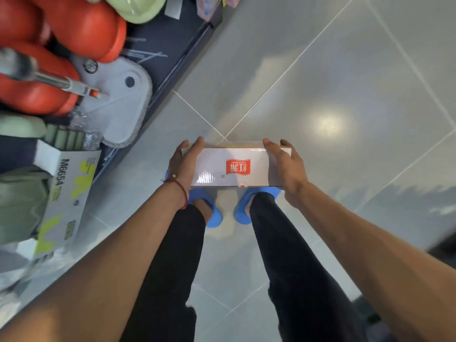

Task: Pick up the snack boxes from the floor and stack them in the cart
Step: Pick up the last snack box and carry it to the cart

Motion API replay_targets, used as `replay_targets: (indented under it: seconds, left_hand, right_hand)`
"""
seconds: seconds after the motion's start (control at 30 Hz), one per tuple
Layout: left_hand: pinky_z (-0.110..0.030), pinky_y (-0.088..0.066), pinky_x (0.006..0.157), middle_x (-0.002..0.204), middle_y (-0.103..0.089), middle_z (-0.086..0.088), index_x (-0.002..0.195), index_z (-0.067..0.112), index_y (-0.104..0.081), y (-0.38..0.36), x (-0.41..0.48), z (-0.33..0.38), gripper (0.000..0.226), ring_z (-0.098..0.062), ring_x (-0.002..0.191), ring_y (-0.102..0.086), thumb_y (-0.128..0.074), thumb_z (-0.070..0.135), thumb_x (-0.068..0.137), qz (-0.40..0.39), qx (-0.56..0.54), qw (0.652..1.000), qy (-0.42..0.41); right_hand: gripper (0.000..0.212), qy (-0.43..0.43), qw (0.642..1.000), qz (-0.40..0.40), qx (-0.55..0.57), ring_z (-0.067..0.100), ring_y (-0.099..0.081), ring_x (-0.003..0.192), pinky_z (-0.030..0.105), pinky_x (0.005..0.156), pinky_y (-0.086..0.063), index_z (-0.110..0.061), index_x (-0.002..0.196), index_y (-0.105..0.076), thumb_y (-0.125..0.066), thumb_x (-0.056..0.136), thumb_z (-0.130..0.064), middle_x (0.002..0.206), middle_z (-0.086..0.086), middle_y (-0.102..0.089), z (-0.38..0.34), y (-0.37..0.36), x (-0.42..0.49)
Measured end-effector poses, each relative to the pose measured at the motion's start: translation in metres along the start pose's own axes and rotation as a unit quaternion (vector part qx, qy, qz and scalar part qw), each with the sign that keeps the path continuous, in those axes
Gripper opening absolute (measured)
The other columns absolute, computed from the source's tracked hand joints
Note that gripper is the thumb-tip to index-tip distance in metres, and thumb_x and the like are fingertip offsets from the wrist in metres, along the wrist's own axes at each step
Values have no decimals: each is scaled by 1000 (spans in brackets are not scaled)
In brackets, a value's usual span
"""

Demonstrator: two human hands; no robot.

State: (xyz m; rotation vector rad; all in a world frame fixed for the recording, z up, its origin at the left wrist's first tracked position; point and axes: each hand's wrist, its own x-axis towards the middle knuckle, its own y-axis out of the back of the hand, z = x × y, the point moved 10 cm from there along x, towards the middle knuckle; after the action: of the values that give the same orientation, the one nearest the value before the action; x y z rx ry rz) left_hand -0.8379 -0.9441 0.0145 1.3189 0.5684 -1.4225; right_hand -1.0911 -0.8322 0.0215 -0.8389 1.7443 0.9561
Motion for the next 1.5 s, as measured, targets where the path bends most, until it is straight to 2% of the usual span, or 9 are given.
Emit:
replay_targets:
  seconds: [0.13,0.27,0.5,0.67,0.9,1.0,1.13,1.33,1.5]
  left_hand:
    - [-45,-55,94,118,-63,-8,133,21,-54,3,-75,29,62,-25,100,-63,-53,66,91,-20,69,996,-48]
    - [-49,-57,93,125,-59,-7,143,24,-47,8,-145,62,58,-19,95,-59,-48,60,97,-22,106,992,-72]
    - [-53,-54,99,120,-71,3,129,44,-56,30,-241,108,84,-26,111,-67,-53,91,60,-18,132,985,-112]
    - [-45,-63,75,114,-72,4,128,41,-57,27,-328,146,77,-19,93,-71,-57,82,63,-53,147,976,-152]
    - [-43,-60,87,127,-67,4,144,34,-48,24,-395,168,79,-21,111,-66,-72,65,75,-124,188,950,-218]
    - [-41,-62,82,121,-71,2,138,30,-51,28,-419,172,80,-22,109,-69,-70,70,72,-155,211,935,-239]
    - [-49,-61,85,106,-74,6,117,34,-64,36,-454,174,56,-22,103,-71,-68,71,75,-167,263,905,-289]
    - [-48,-64,73,94,-70,9,102,32,-65,32,-521,157,30,-20,91,-69,-65,60,89,-194,354,842,-357]
    - [-25,-57,55,90,-66,13,112,27,-62,11,-581,108,37,-8,79,-64,-61,58,93,-248,436,756,-420]
  right_hand:
    - [72,5,1000,-6,2,13,-70,89,19,51,-53,-34,152,-36,-67,91,-60,114,-2,-70,-13,32,-67]
    - [82,16,1000,-7,14,17,-69,97,23,57,-55,-35,154,-35,-70,86,-64,128,1,-66,-29,66,-131]
    - [84,55,996,-9,73,15,-70,99,24,64,-53,-32,154,-33,-75,86,-56,121,0,-70,-46,109,-231]
    - [89,84,987,6,138,17,-71,102,32,74,-58,-30,156,-31,-77,84,-57,115,-2,-74,-53,141,-296]
    - [84,107,969,46,218,21,-74,102,35,76,-55,-31,128,-47,-83,64,-72,116,1,-76,-34,171,-375]
    - [95,126,955,67,260,19,-73,102,37,81,-58,-26,140,-50,-85,62,-68,121,0,-73,-23,175,-413]
    - [31,169,923,125,323,17,-71,92,36,80,-56,-28,103,-65,-82,84,-45,100,-4,-76,5,178,-473]
    - [36,180,861,201,432,28,-73,105,44,90,-58,-28,100,-70,-83,76,-51,106,3,-78,69,172,-541]
    - [25,182,797,232,527,11,-72,87,26,69,-56,-27,103,-61,-79,89,-37,100,-1,-76,149,164,-591]
